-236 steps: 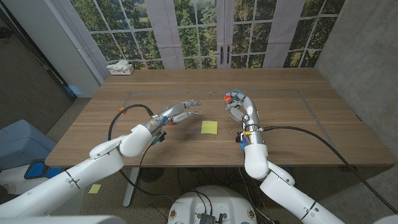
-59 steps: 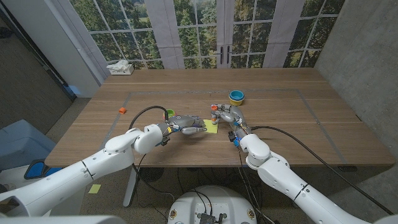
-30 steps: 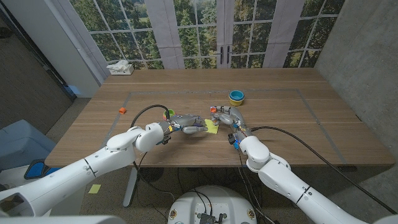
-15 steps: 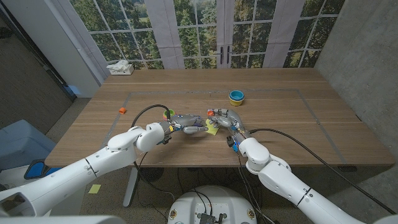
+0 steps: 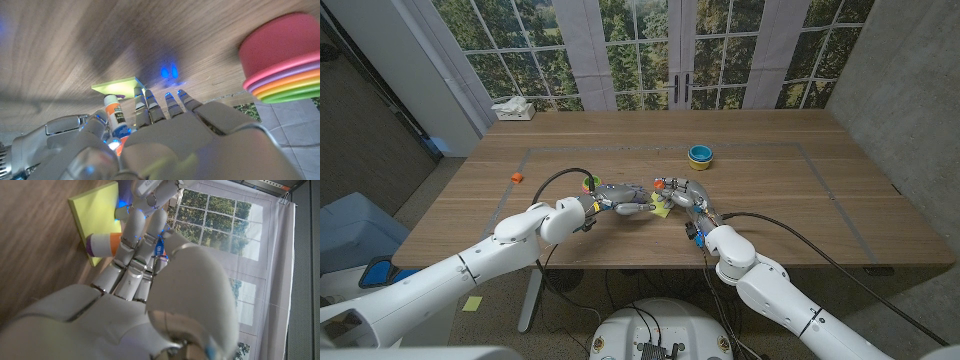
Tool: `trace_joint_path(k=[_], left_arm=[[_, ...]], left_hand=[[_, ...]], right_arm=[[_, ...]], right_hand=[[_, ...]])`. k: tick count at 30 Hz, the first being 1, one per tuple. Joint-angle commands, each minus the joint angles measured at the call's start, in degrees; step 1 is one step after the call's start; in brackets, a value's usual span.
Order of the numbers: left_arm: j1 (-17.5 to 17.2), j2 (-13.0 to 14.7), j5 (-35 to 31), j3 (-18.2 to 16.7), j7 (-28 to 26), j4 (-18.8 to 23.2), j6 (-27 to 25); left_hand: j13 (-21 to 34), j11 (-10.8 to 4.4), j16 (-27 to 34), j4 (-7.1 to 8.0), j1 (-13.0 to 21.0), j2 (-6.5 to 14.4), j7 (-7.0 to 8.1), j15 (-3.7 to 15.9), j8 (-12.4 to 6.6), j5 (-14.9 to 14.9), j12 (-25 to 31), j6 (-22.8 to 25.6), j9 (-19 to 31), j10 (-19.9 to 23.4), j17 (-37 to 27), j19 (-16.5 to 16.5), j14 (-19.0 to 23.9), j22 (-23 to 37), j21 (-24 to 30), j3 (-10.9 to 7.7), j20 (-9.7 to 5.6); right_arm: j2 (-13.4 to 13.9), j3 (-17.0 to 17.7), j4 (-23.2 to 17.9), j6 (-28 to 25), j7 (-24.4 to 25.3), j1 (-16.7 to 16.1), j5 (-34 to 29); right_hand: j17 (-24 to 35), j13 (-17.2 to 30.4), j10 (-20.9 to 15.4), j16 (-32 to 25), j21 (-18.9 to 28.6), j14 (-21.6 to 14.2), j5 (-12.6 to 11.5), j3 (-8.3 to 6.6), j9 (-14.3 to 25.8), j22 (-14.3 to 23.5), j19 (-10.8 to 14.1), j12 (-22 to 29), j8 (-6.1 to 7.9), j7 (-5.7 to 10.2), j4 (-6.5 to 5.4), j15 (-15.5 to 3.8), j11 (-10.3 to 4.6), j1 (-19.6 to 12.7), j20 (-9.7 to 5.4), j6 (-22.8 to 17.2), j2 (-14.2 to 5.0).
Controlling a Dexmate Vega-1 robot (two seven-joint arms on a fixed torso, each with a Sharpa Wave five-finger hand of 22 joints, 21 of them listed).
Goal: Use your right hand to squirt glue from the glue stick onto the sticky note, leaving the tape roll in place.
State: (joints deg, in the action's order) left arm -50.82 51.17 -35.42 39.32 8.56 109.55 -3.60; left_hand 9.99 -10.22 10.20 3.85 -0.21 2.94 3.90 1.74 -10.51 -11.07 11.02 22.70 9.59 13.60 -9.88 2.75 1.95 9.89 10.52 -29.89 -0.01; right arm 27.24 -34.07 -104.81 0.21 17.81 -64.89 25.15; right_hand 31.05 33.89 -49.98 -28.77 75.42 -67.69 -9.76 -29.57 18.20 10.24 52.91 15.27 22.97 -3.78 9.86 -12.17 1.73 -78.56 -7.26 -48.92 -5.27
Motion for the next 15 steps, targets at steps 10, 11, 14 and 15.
trace_joint_path(k=[10,11,14,15], left_arm=[[0.4,-0.9,-0.4,0.8,1.2,0.4,-1.1],[0.5,-0.9,-0.7,0.9,1.3,0.5,-1.2],[0.5,-0.8,-0.6,0.9,1.4,0.5,-1.2],[0.5,-0.8,-0.7,0.9,1.4,0.6,-1.4]], left_hand=[[0.1,0.21,-0.2,0.30,0.3,-0.5,0.06,3.70,0.50,-0.2,-0.3,-1.1,0.2,-0.8,0.1,0.8,-0.9,0.1,0.2,0.17,-0.09],[0.1,0.22,-0.2,0.30,0.3,-0.6,0.07,3.63,0.49,-0.2,-0.4,-1.1,0.2,-0.8,0.1,0.9,-0.9,0.1,0.2,0.19,-0.06],[0.1,0.27,-0.2,0.31,0.4,-0.6,0.05,3.63,0.48,-0.2,-0.3,-1.1,0.2,-0.8,0.1,0.9,-1.0,0.1,0.2,0.23,-0.09],[0.1,0.29,-0.2,0.31,0.4,-0.6,-0.01,3.63,0.48,-0.2,-0.3,-1.2,0.2,-0.8,0.1,0.9,-1.0,0.1,0.2,0.25,-0.05]], right_arm=[[-3.6,1.3,4.2,20.7,3.3,-1.7,-11.0],[-3.8,1.5,4.3,21.0,3.4,-1.8,-11.2],[-4.3,2.0,4.4,21.9,4.1,-2.1,-12.1],[-4.2,2.2,4.3,22.1,3.8,-2.2,-11.7]], right_hand=[[0.2,0.3,-8.6,0.5,-0.2,0.5,-0.1,-0.66,0.2,0.1,0.0,-0.3,0.42,2.00,-0.42,0.00,-2.72,0.0,-5.61,-9.4,-0.10],[0.2,0.4,-8.7,0.6,-0.2,0.5,-0.1,-0.66,0.2,0.1,-0.1,-0.3,0.41,2.01,-0.44,0.00,-2.79,0.1,-5.61,-9.4,-0.11],[0.2,0.3,-8.7,0.6,-0.2,0.5,-0.1,-0.69,0.1,0.1,-0.2,-0.4,0.38,2.04,-0.44,-0.05,-2.67,0.1,-5.61,-9.4,-0.11],[0.2,0.3,-8.7,0.7,-0.2,0.5,-0.1,-0.72,0.1,0.1,-0.2,-0.4,0.38,2.09,-0.47,-0.02,-2.69,0.1,-5.61,-9.5,-0.14]])
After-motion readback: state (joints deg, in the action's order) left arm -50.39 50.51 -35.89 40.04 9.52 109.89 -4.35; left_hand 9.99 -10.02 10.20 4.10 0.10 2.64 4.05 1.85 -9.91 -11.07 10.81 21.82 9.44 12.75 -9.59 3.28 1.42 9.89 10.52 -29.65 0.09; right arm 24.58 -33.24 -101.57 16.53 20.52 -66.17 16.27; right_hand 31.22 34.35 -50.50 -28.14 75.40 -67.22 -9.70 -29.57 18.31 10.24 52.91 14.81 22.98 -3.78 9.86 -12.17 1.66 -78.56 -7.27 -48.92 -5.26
